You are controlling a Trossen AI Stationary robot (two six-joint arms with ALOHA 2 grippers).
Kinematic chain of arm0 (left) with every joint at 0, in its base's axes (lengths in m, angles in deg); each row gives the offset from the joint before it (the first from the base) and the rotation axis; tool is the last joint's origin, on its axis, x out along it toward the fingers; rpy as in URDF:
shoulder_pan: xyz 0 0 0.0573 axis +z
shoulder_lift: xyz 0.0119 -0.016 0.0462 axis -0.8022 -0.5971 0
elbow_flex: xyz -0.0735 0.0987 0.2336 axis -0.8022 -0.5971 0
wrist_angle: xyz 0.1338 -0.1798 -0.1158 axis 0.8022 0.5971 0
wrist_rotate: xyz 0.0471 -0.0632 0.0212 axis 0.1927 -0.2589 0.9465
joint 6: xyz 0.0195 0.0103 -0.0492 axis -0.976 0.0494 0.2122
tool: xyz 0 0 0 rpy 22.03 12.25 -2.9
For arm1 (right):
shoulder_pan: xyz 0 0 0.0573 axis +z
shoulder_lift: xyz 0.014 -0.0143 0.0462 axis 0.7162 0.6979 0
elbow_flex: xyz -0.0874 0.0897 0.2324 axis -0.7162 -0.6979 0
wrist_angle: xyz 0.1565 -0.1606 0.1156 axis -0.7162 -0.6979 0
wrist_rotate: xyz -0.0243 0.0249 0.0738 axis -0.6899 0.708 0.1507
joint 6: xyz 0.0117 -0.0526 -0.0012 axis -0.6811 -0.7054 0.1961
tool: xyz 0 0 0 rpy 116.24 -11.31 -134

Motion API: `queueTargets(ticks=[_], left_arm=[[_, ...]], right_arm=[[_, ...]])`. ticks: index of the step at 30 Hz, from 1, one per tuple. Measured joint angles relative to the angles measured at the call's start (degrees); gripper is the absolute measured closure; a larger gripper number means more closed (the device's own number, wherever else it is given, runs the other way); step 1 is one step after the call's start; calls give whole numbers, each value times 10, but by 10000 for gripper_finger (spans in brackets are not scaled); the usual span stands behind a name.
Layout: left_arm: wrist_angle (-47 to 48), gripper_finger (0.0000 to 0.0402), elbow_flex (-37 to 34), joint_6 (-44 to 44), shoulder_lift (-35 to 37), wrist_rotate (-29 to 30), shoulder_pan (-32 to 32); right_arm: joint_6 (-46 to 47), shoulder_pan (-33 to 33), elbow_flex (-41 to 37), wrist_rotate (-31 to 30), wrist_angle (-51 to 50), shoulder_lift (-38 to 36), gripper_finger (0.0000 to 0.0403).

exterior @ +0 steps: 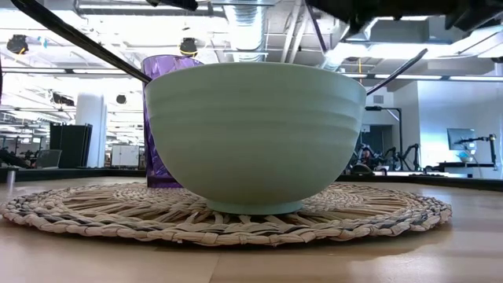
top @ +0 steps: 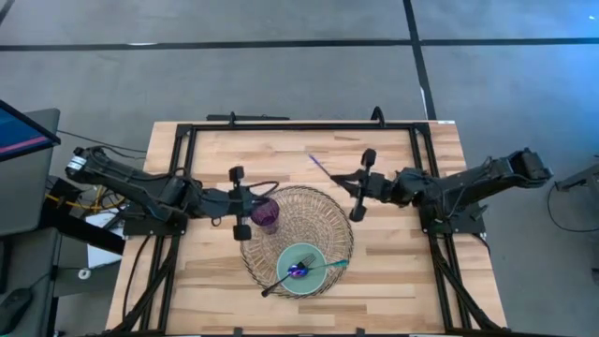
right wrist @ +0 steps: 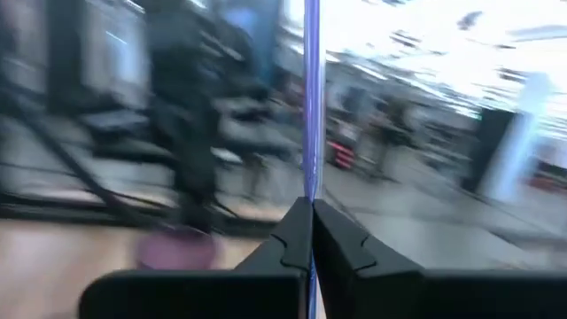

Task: Pick & Place Utensil
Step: Put the straw into the violet cup

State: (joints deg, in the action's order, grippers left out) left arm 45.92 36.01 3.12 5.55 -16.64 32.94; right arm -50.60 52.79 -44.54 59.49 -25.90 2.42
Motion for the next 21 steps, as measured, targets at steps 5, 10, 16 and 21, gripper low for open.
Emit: queueTargets(ticks=[5,10,16,21], left_arm=[[-69,388,0,0,-18,-37,31],[-156,389,0,-58,-44,-109,64],[-267,369,0,-104,-66,-165,108],[-341,344,0,-103,-80,-286,159]], right_arm=[[25,-21,0,110,15,0,403],[25,-24,0,113,19,0,403],[19,-23,0,113,20,0,403],[16,-23,0,113,20,0,403]])
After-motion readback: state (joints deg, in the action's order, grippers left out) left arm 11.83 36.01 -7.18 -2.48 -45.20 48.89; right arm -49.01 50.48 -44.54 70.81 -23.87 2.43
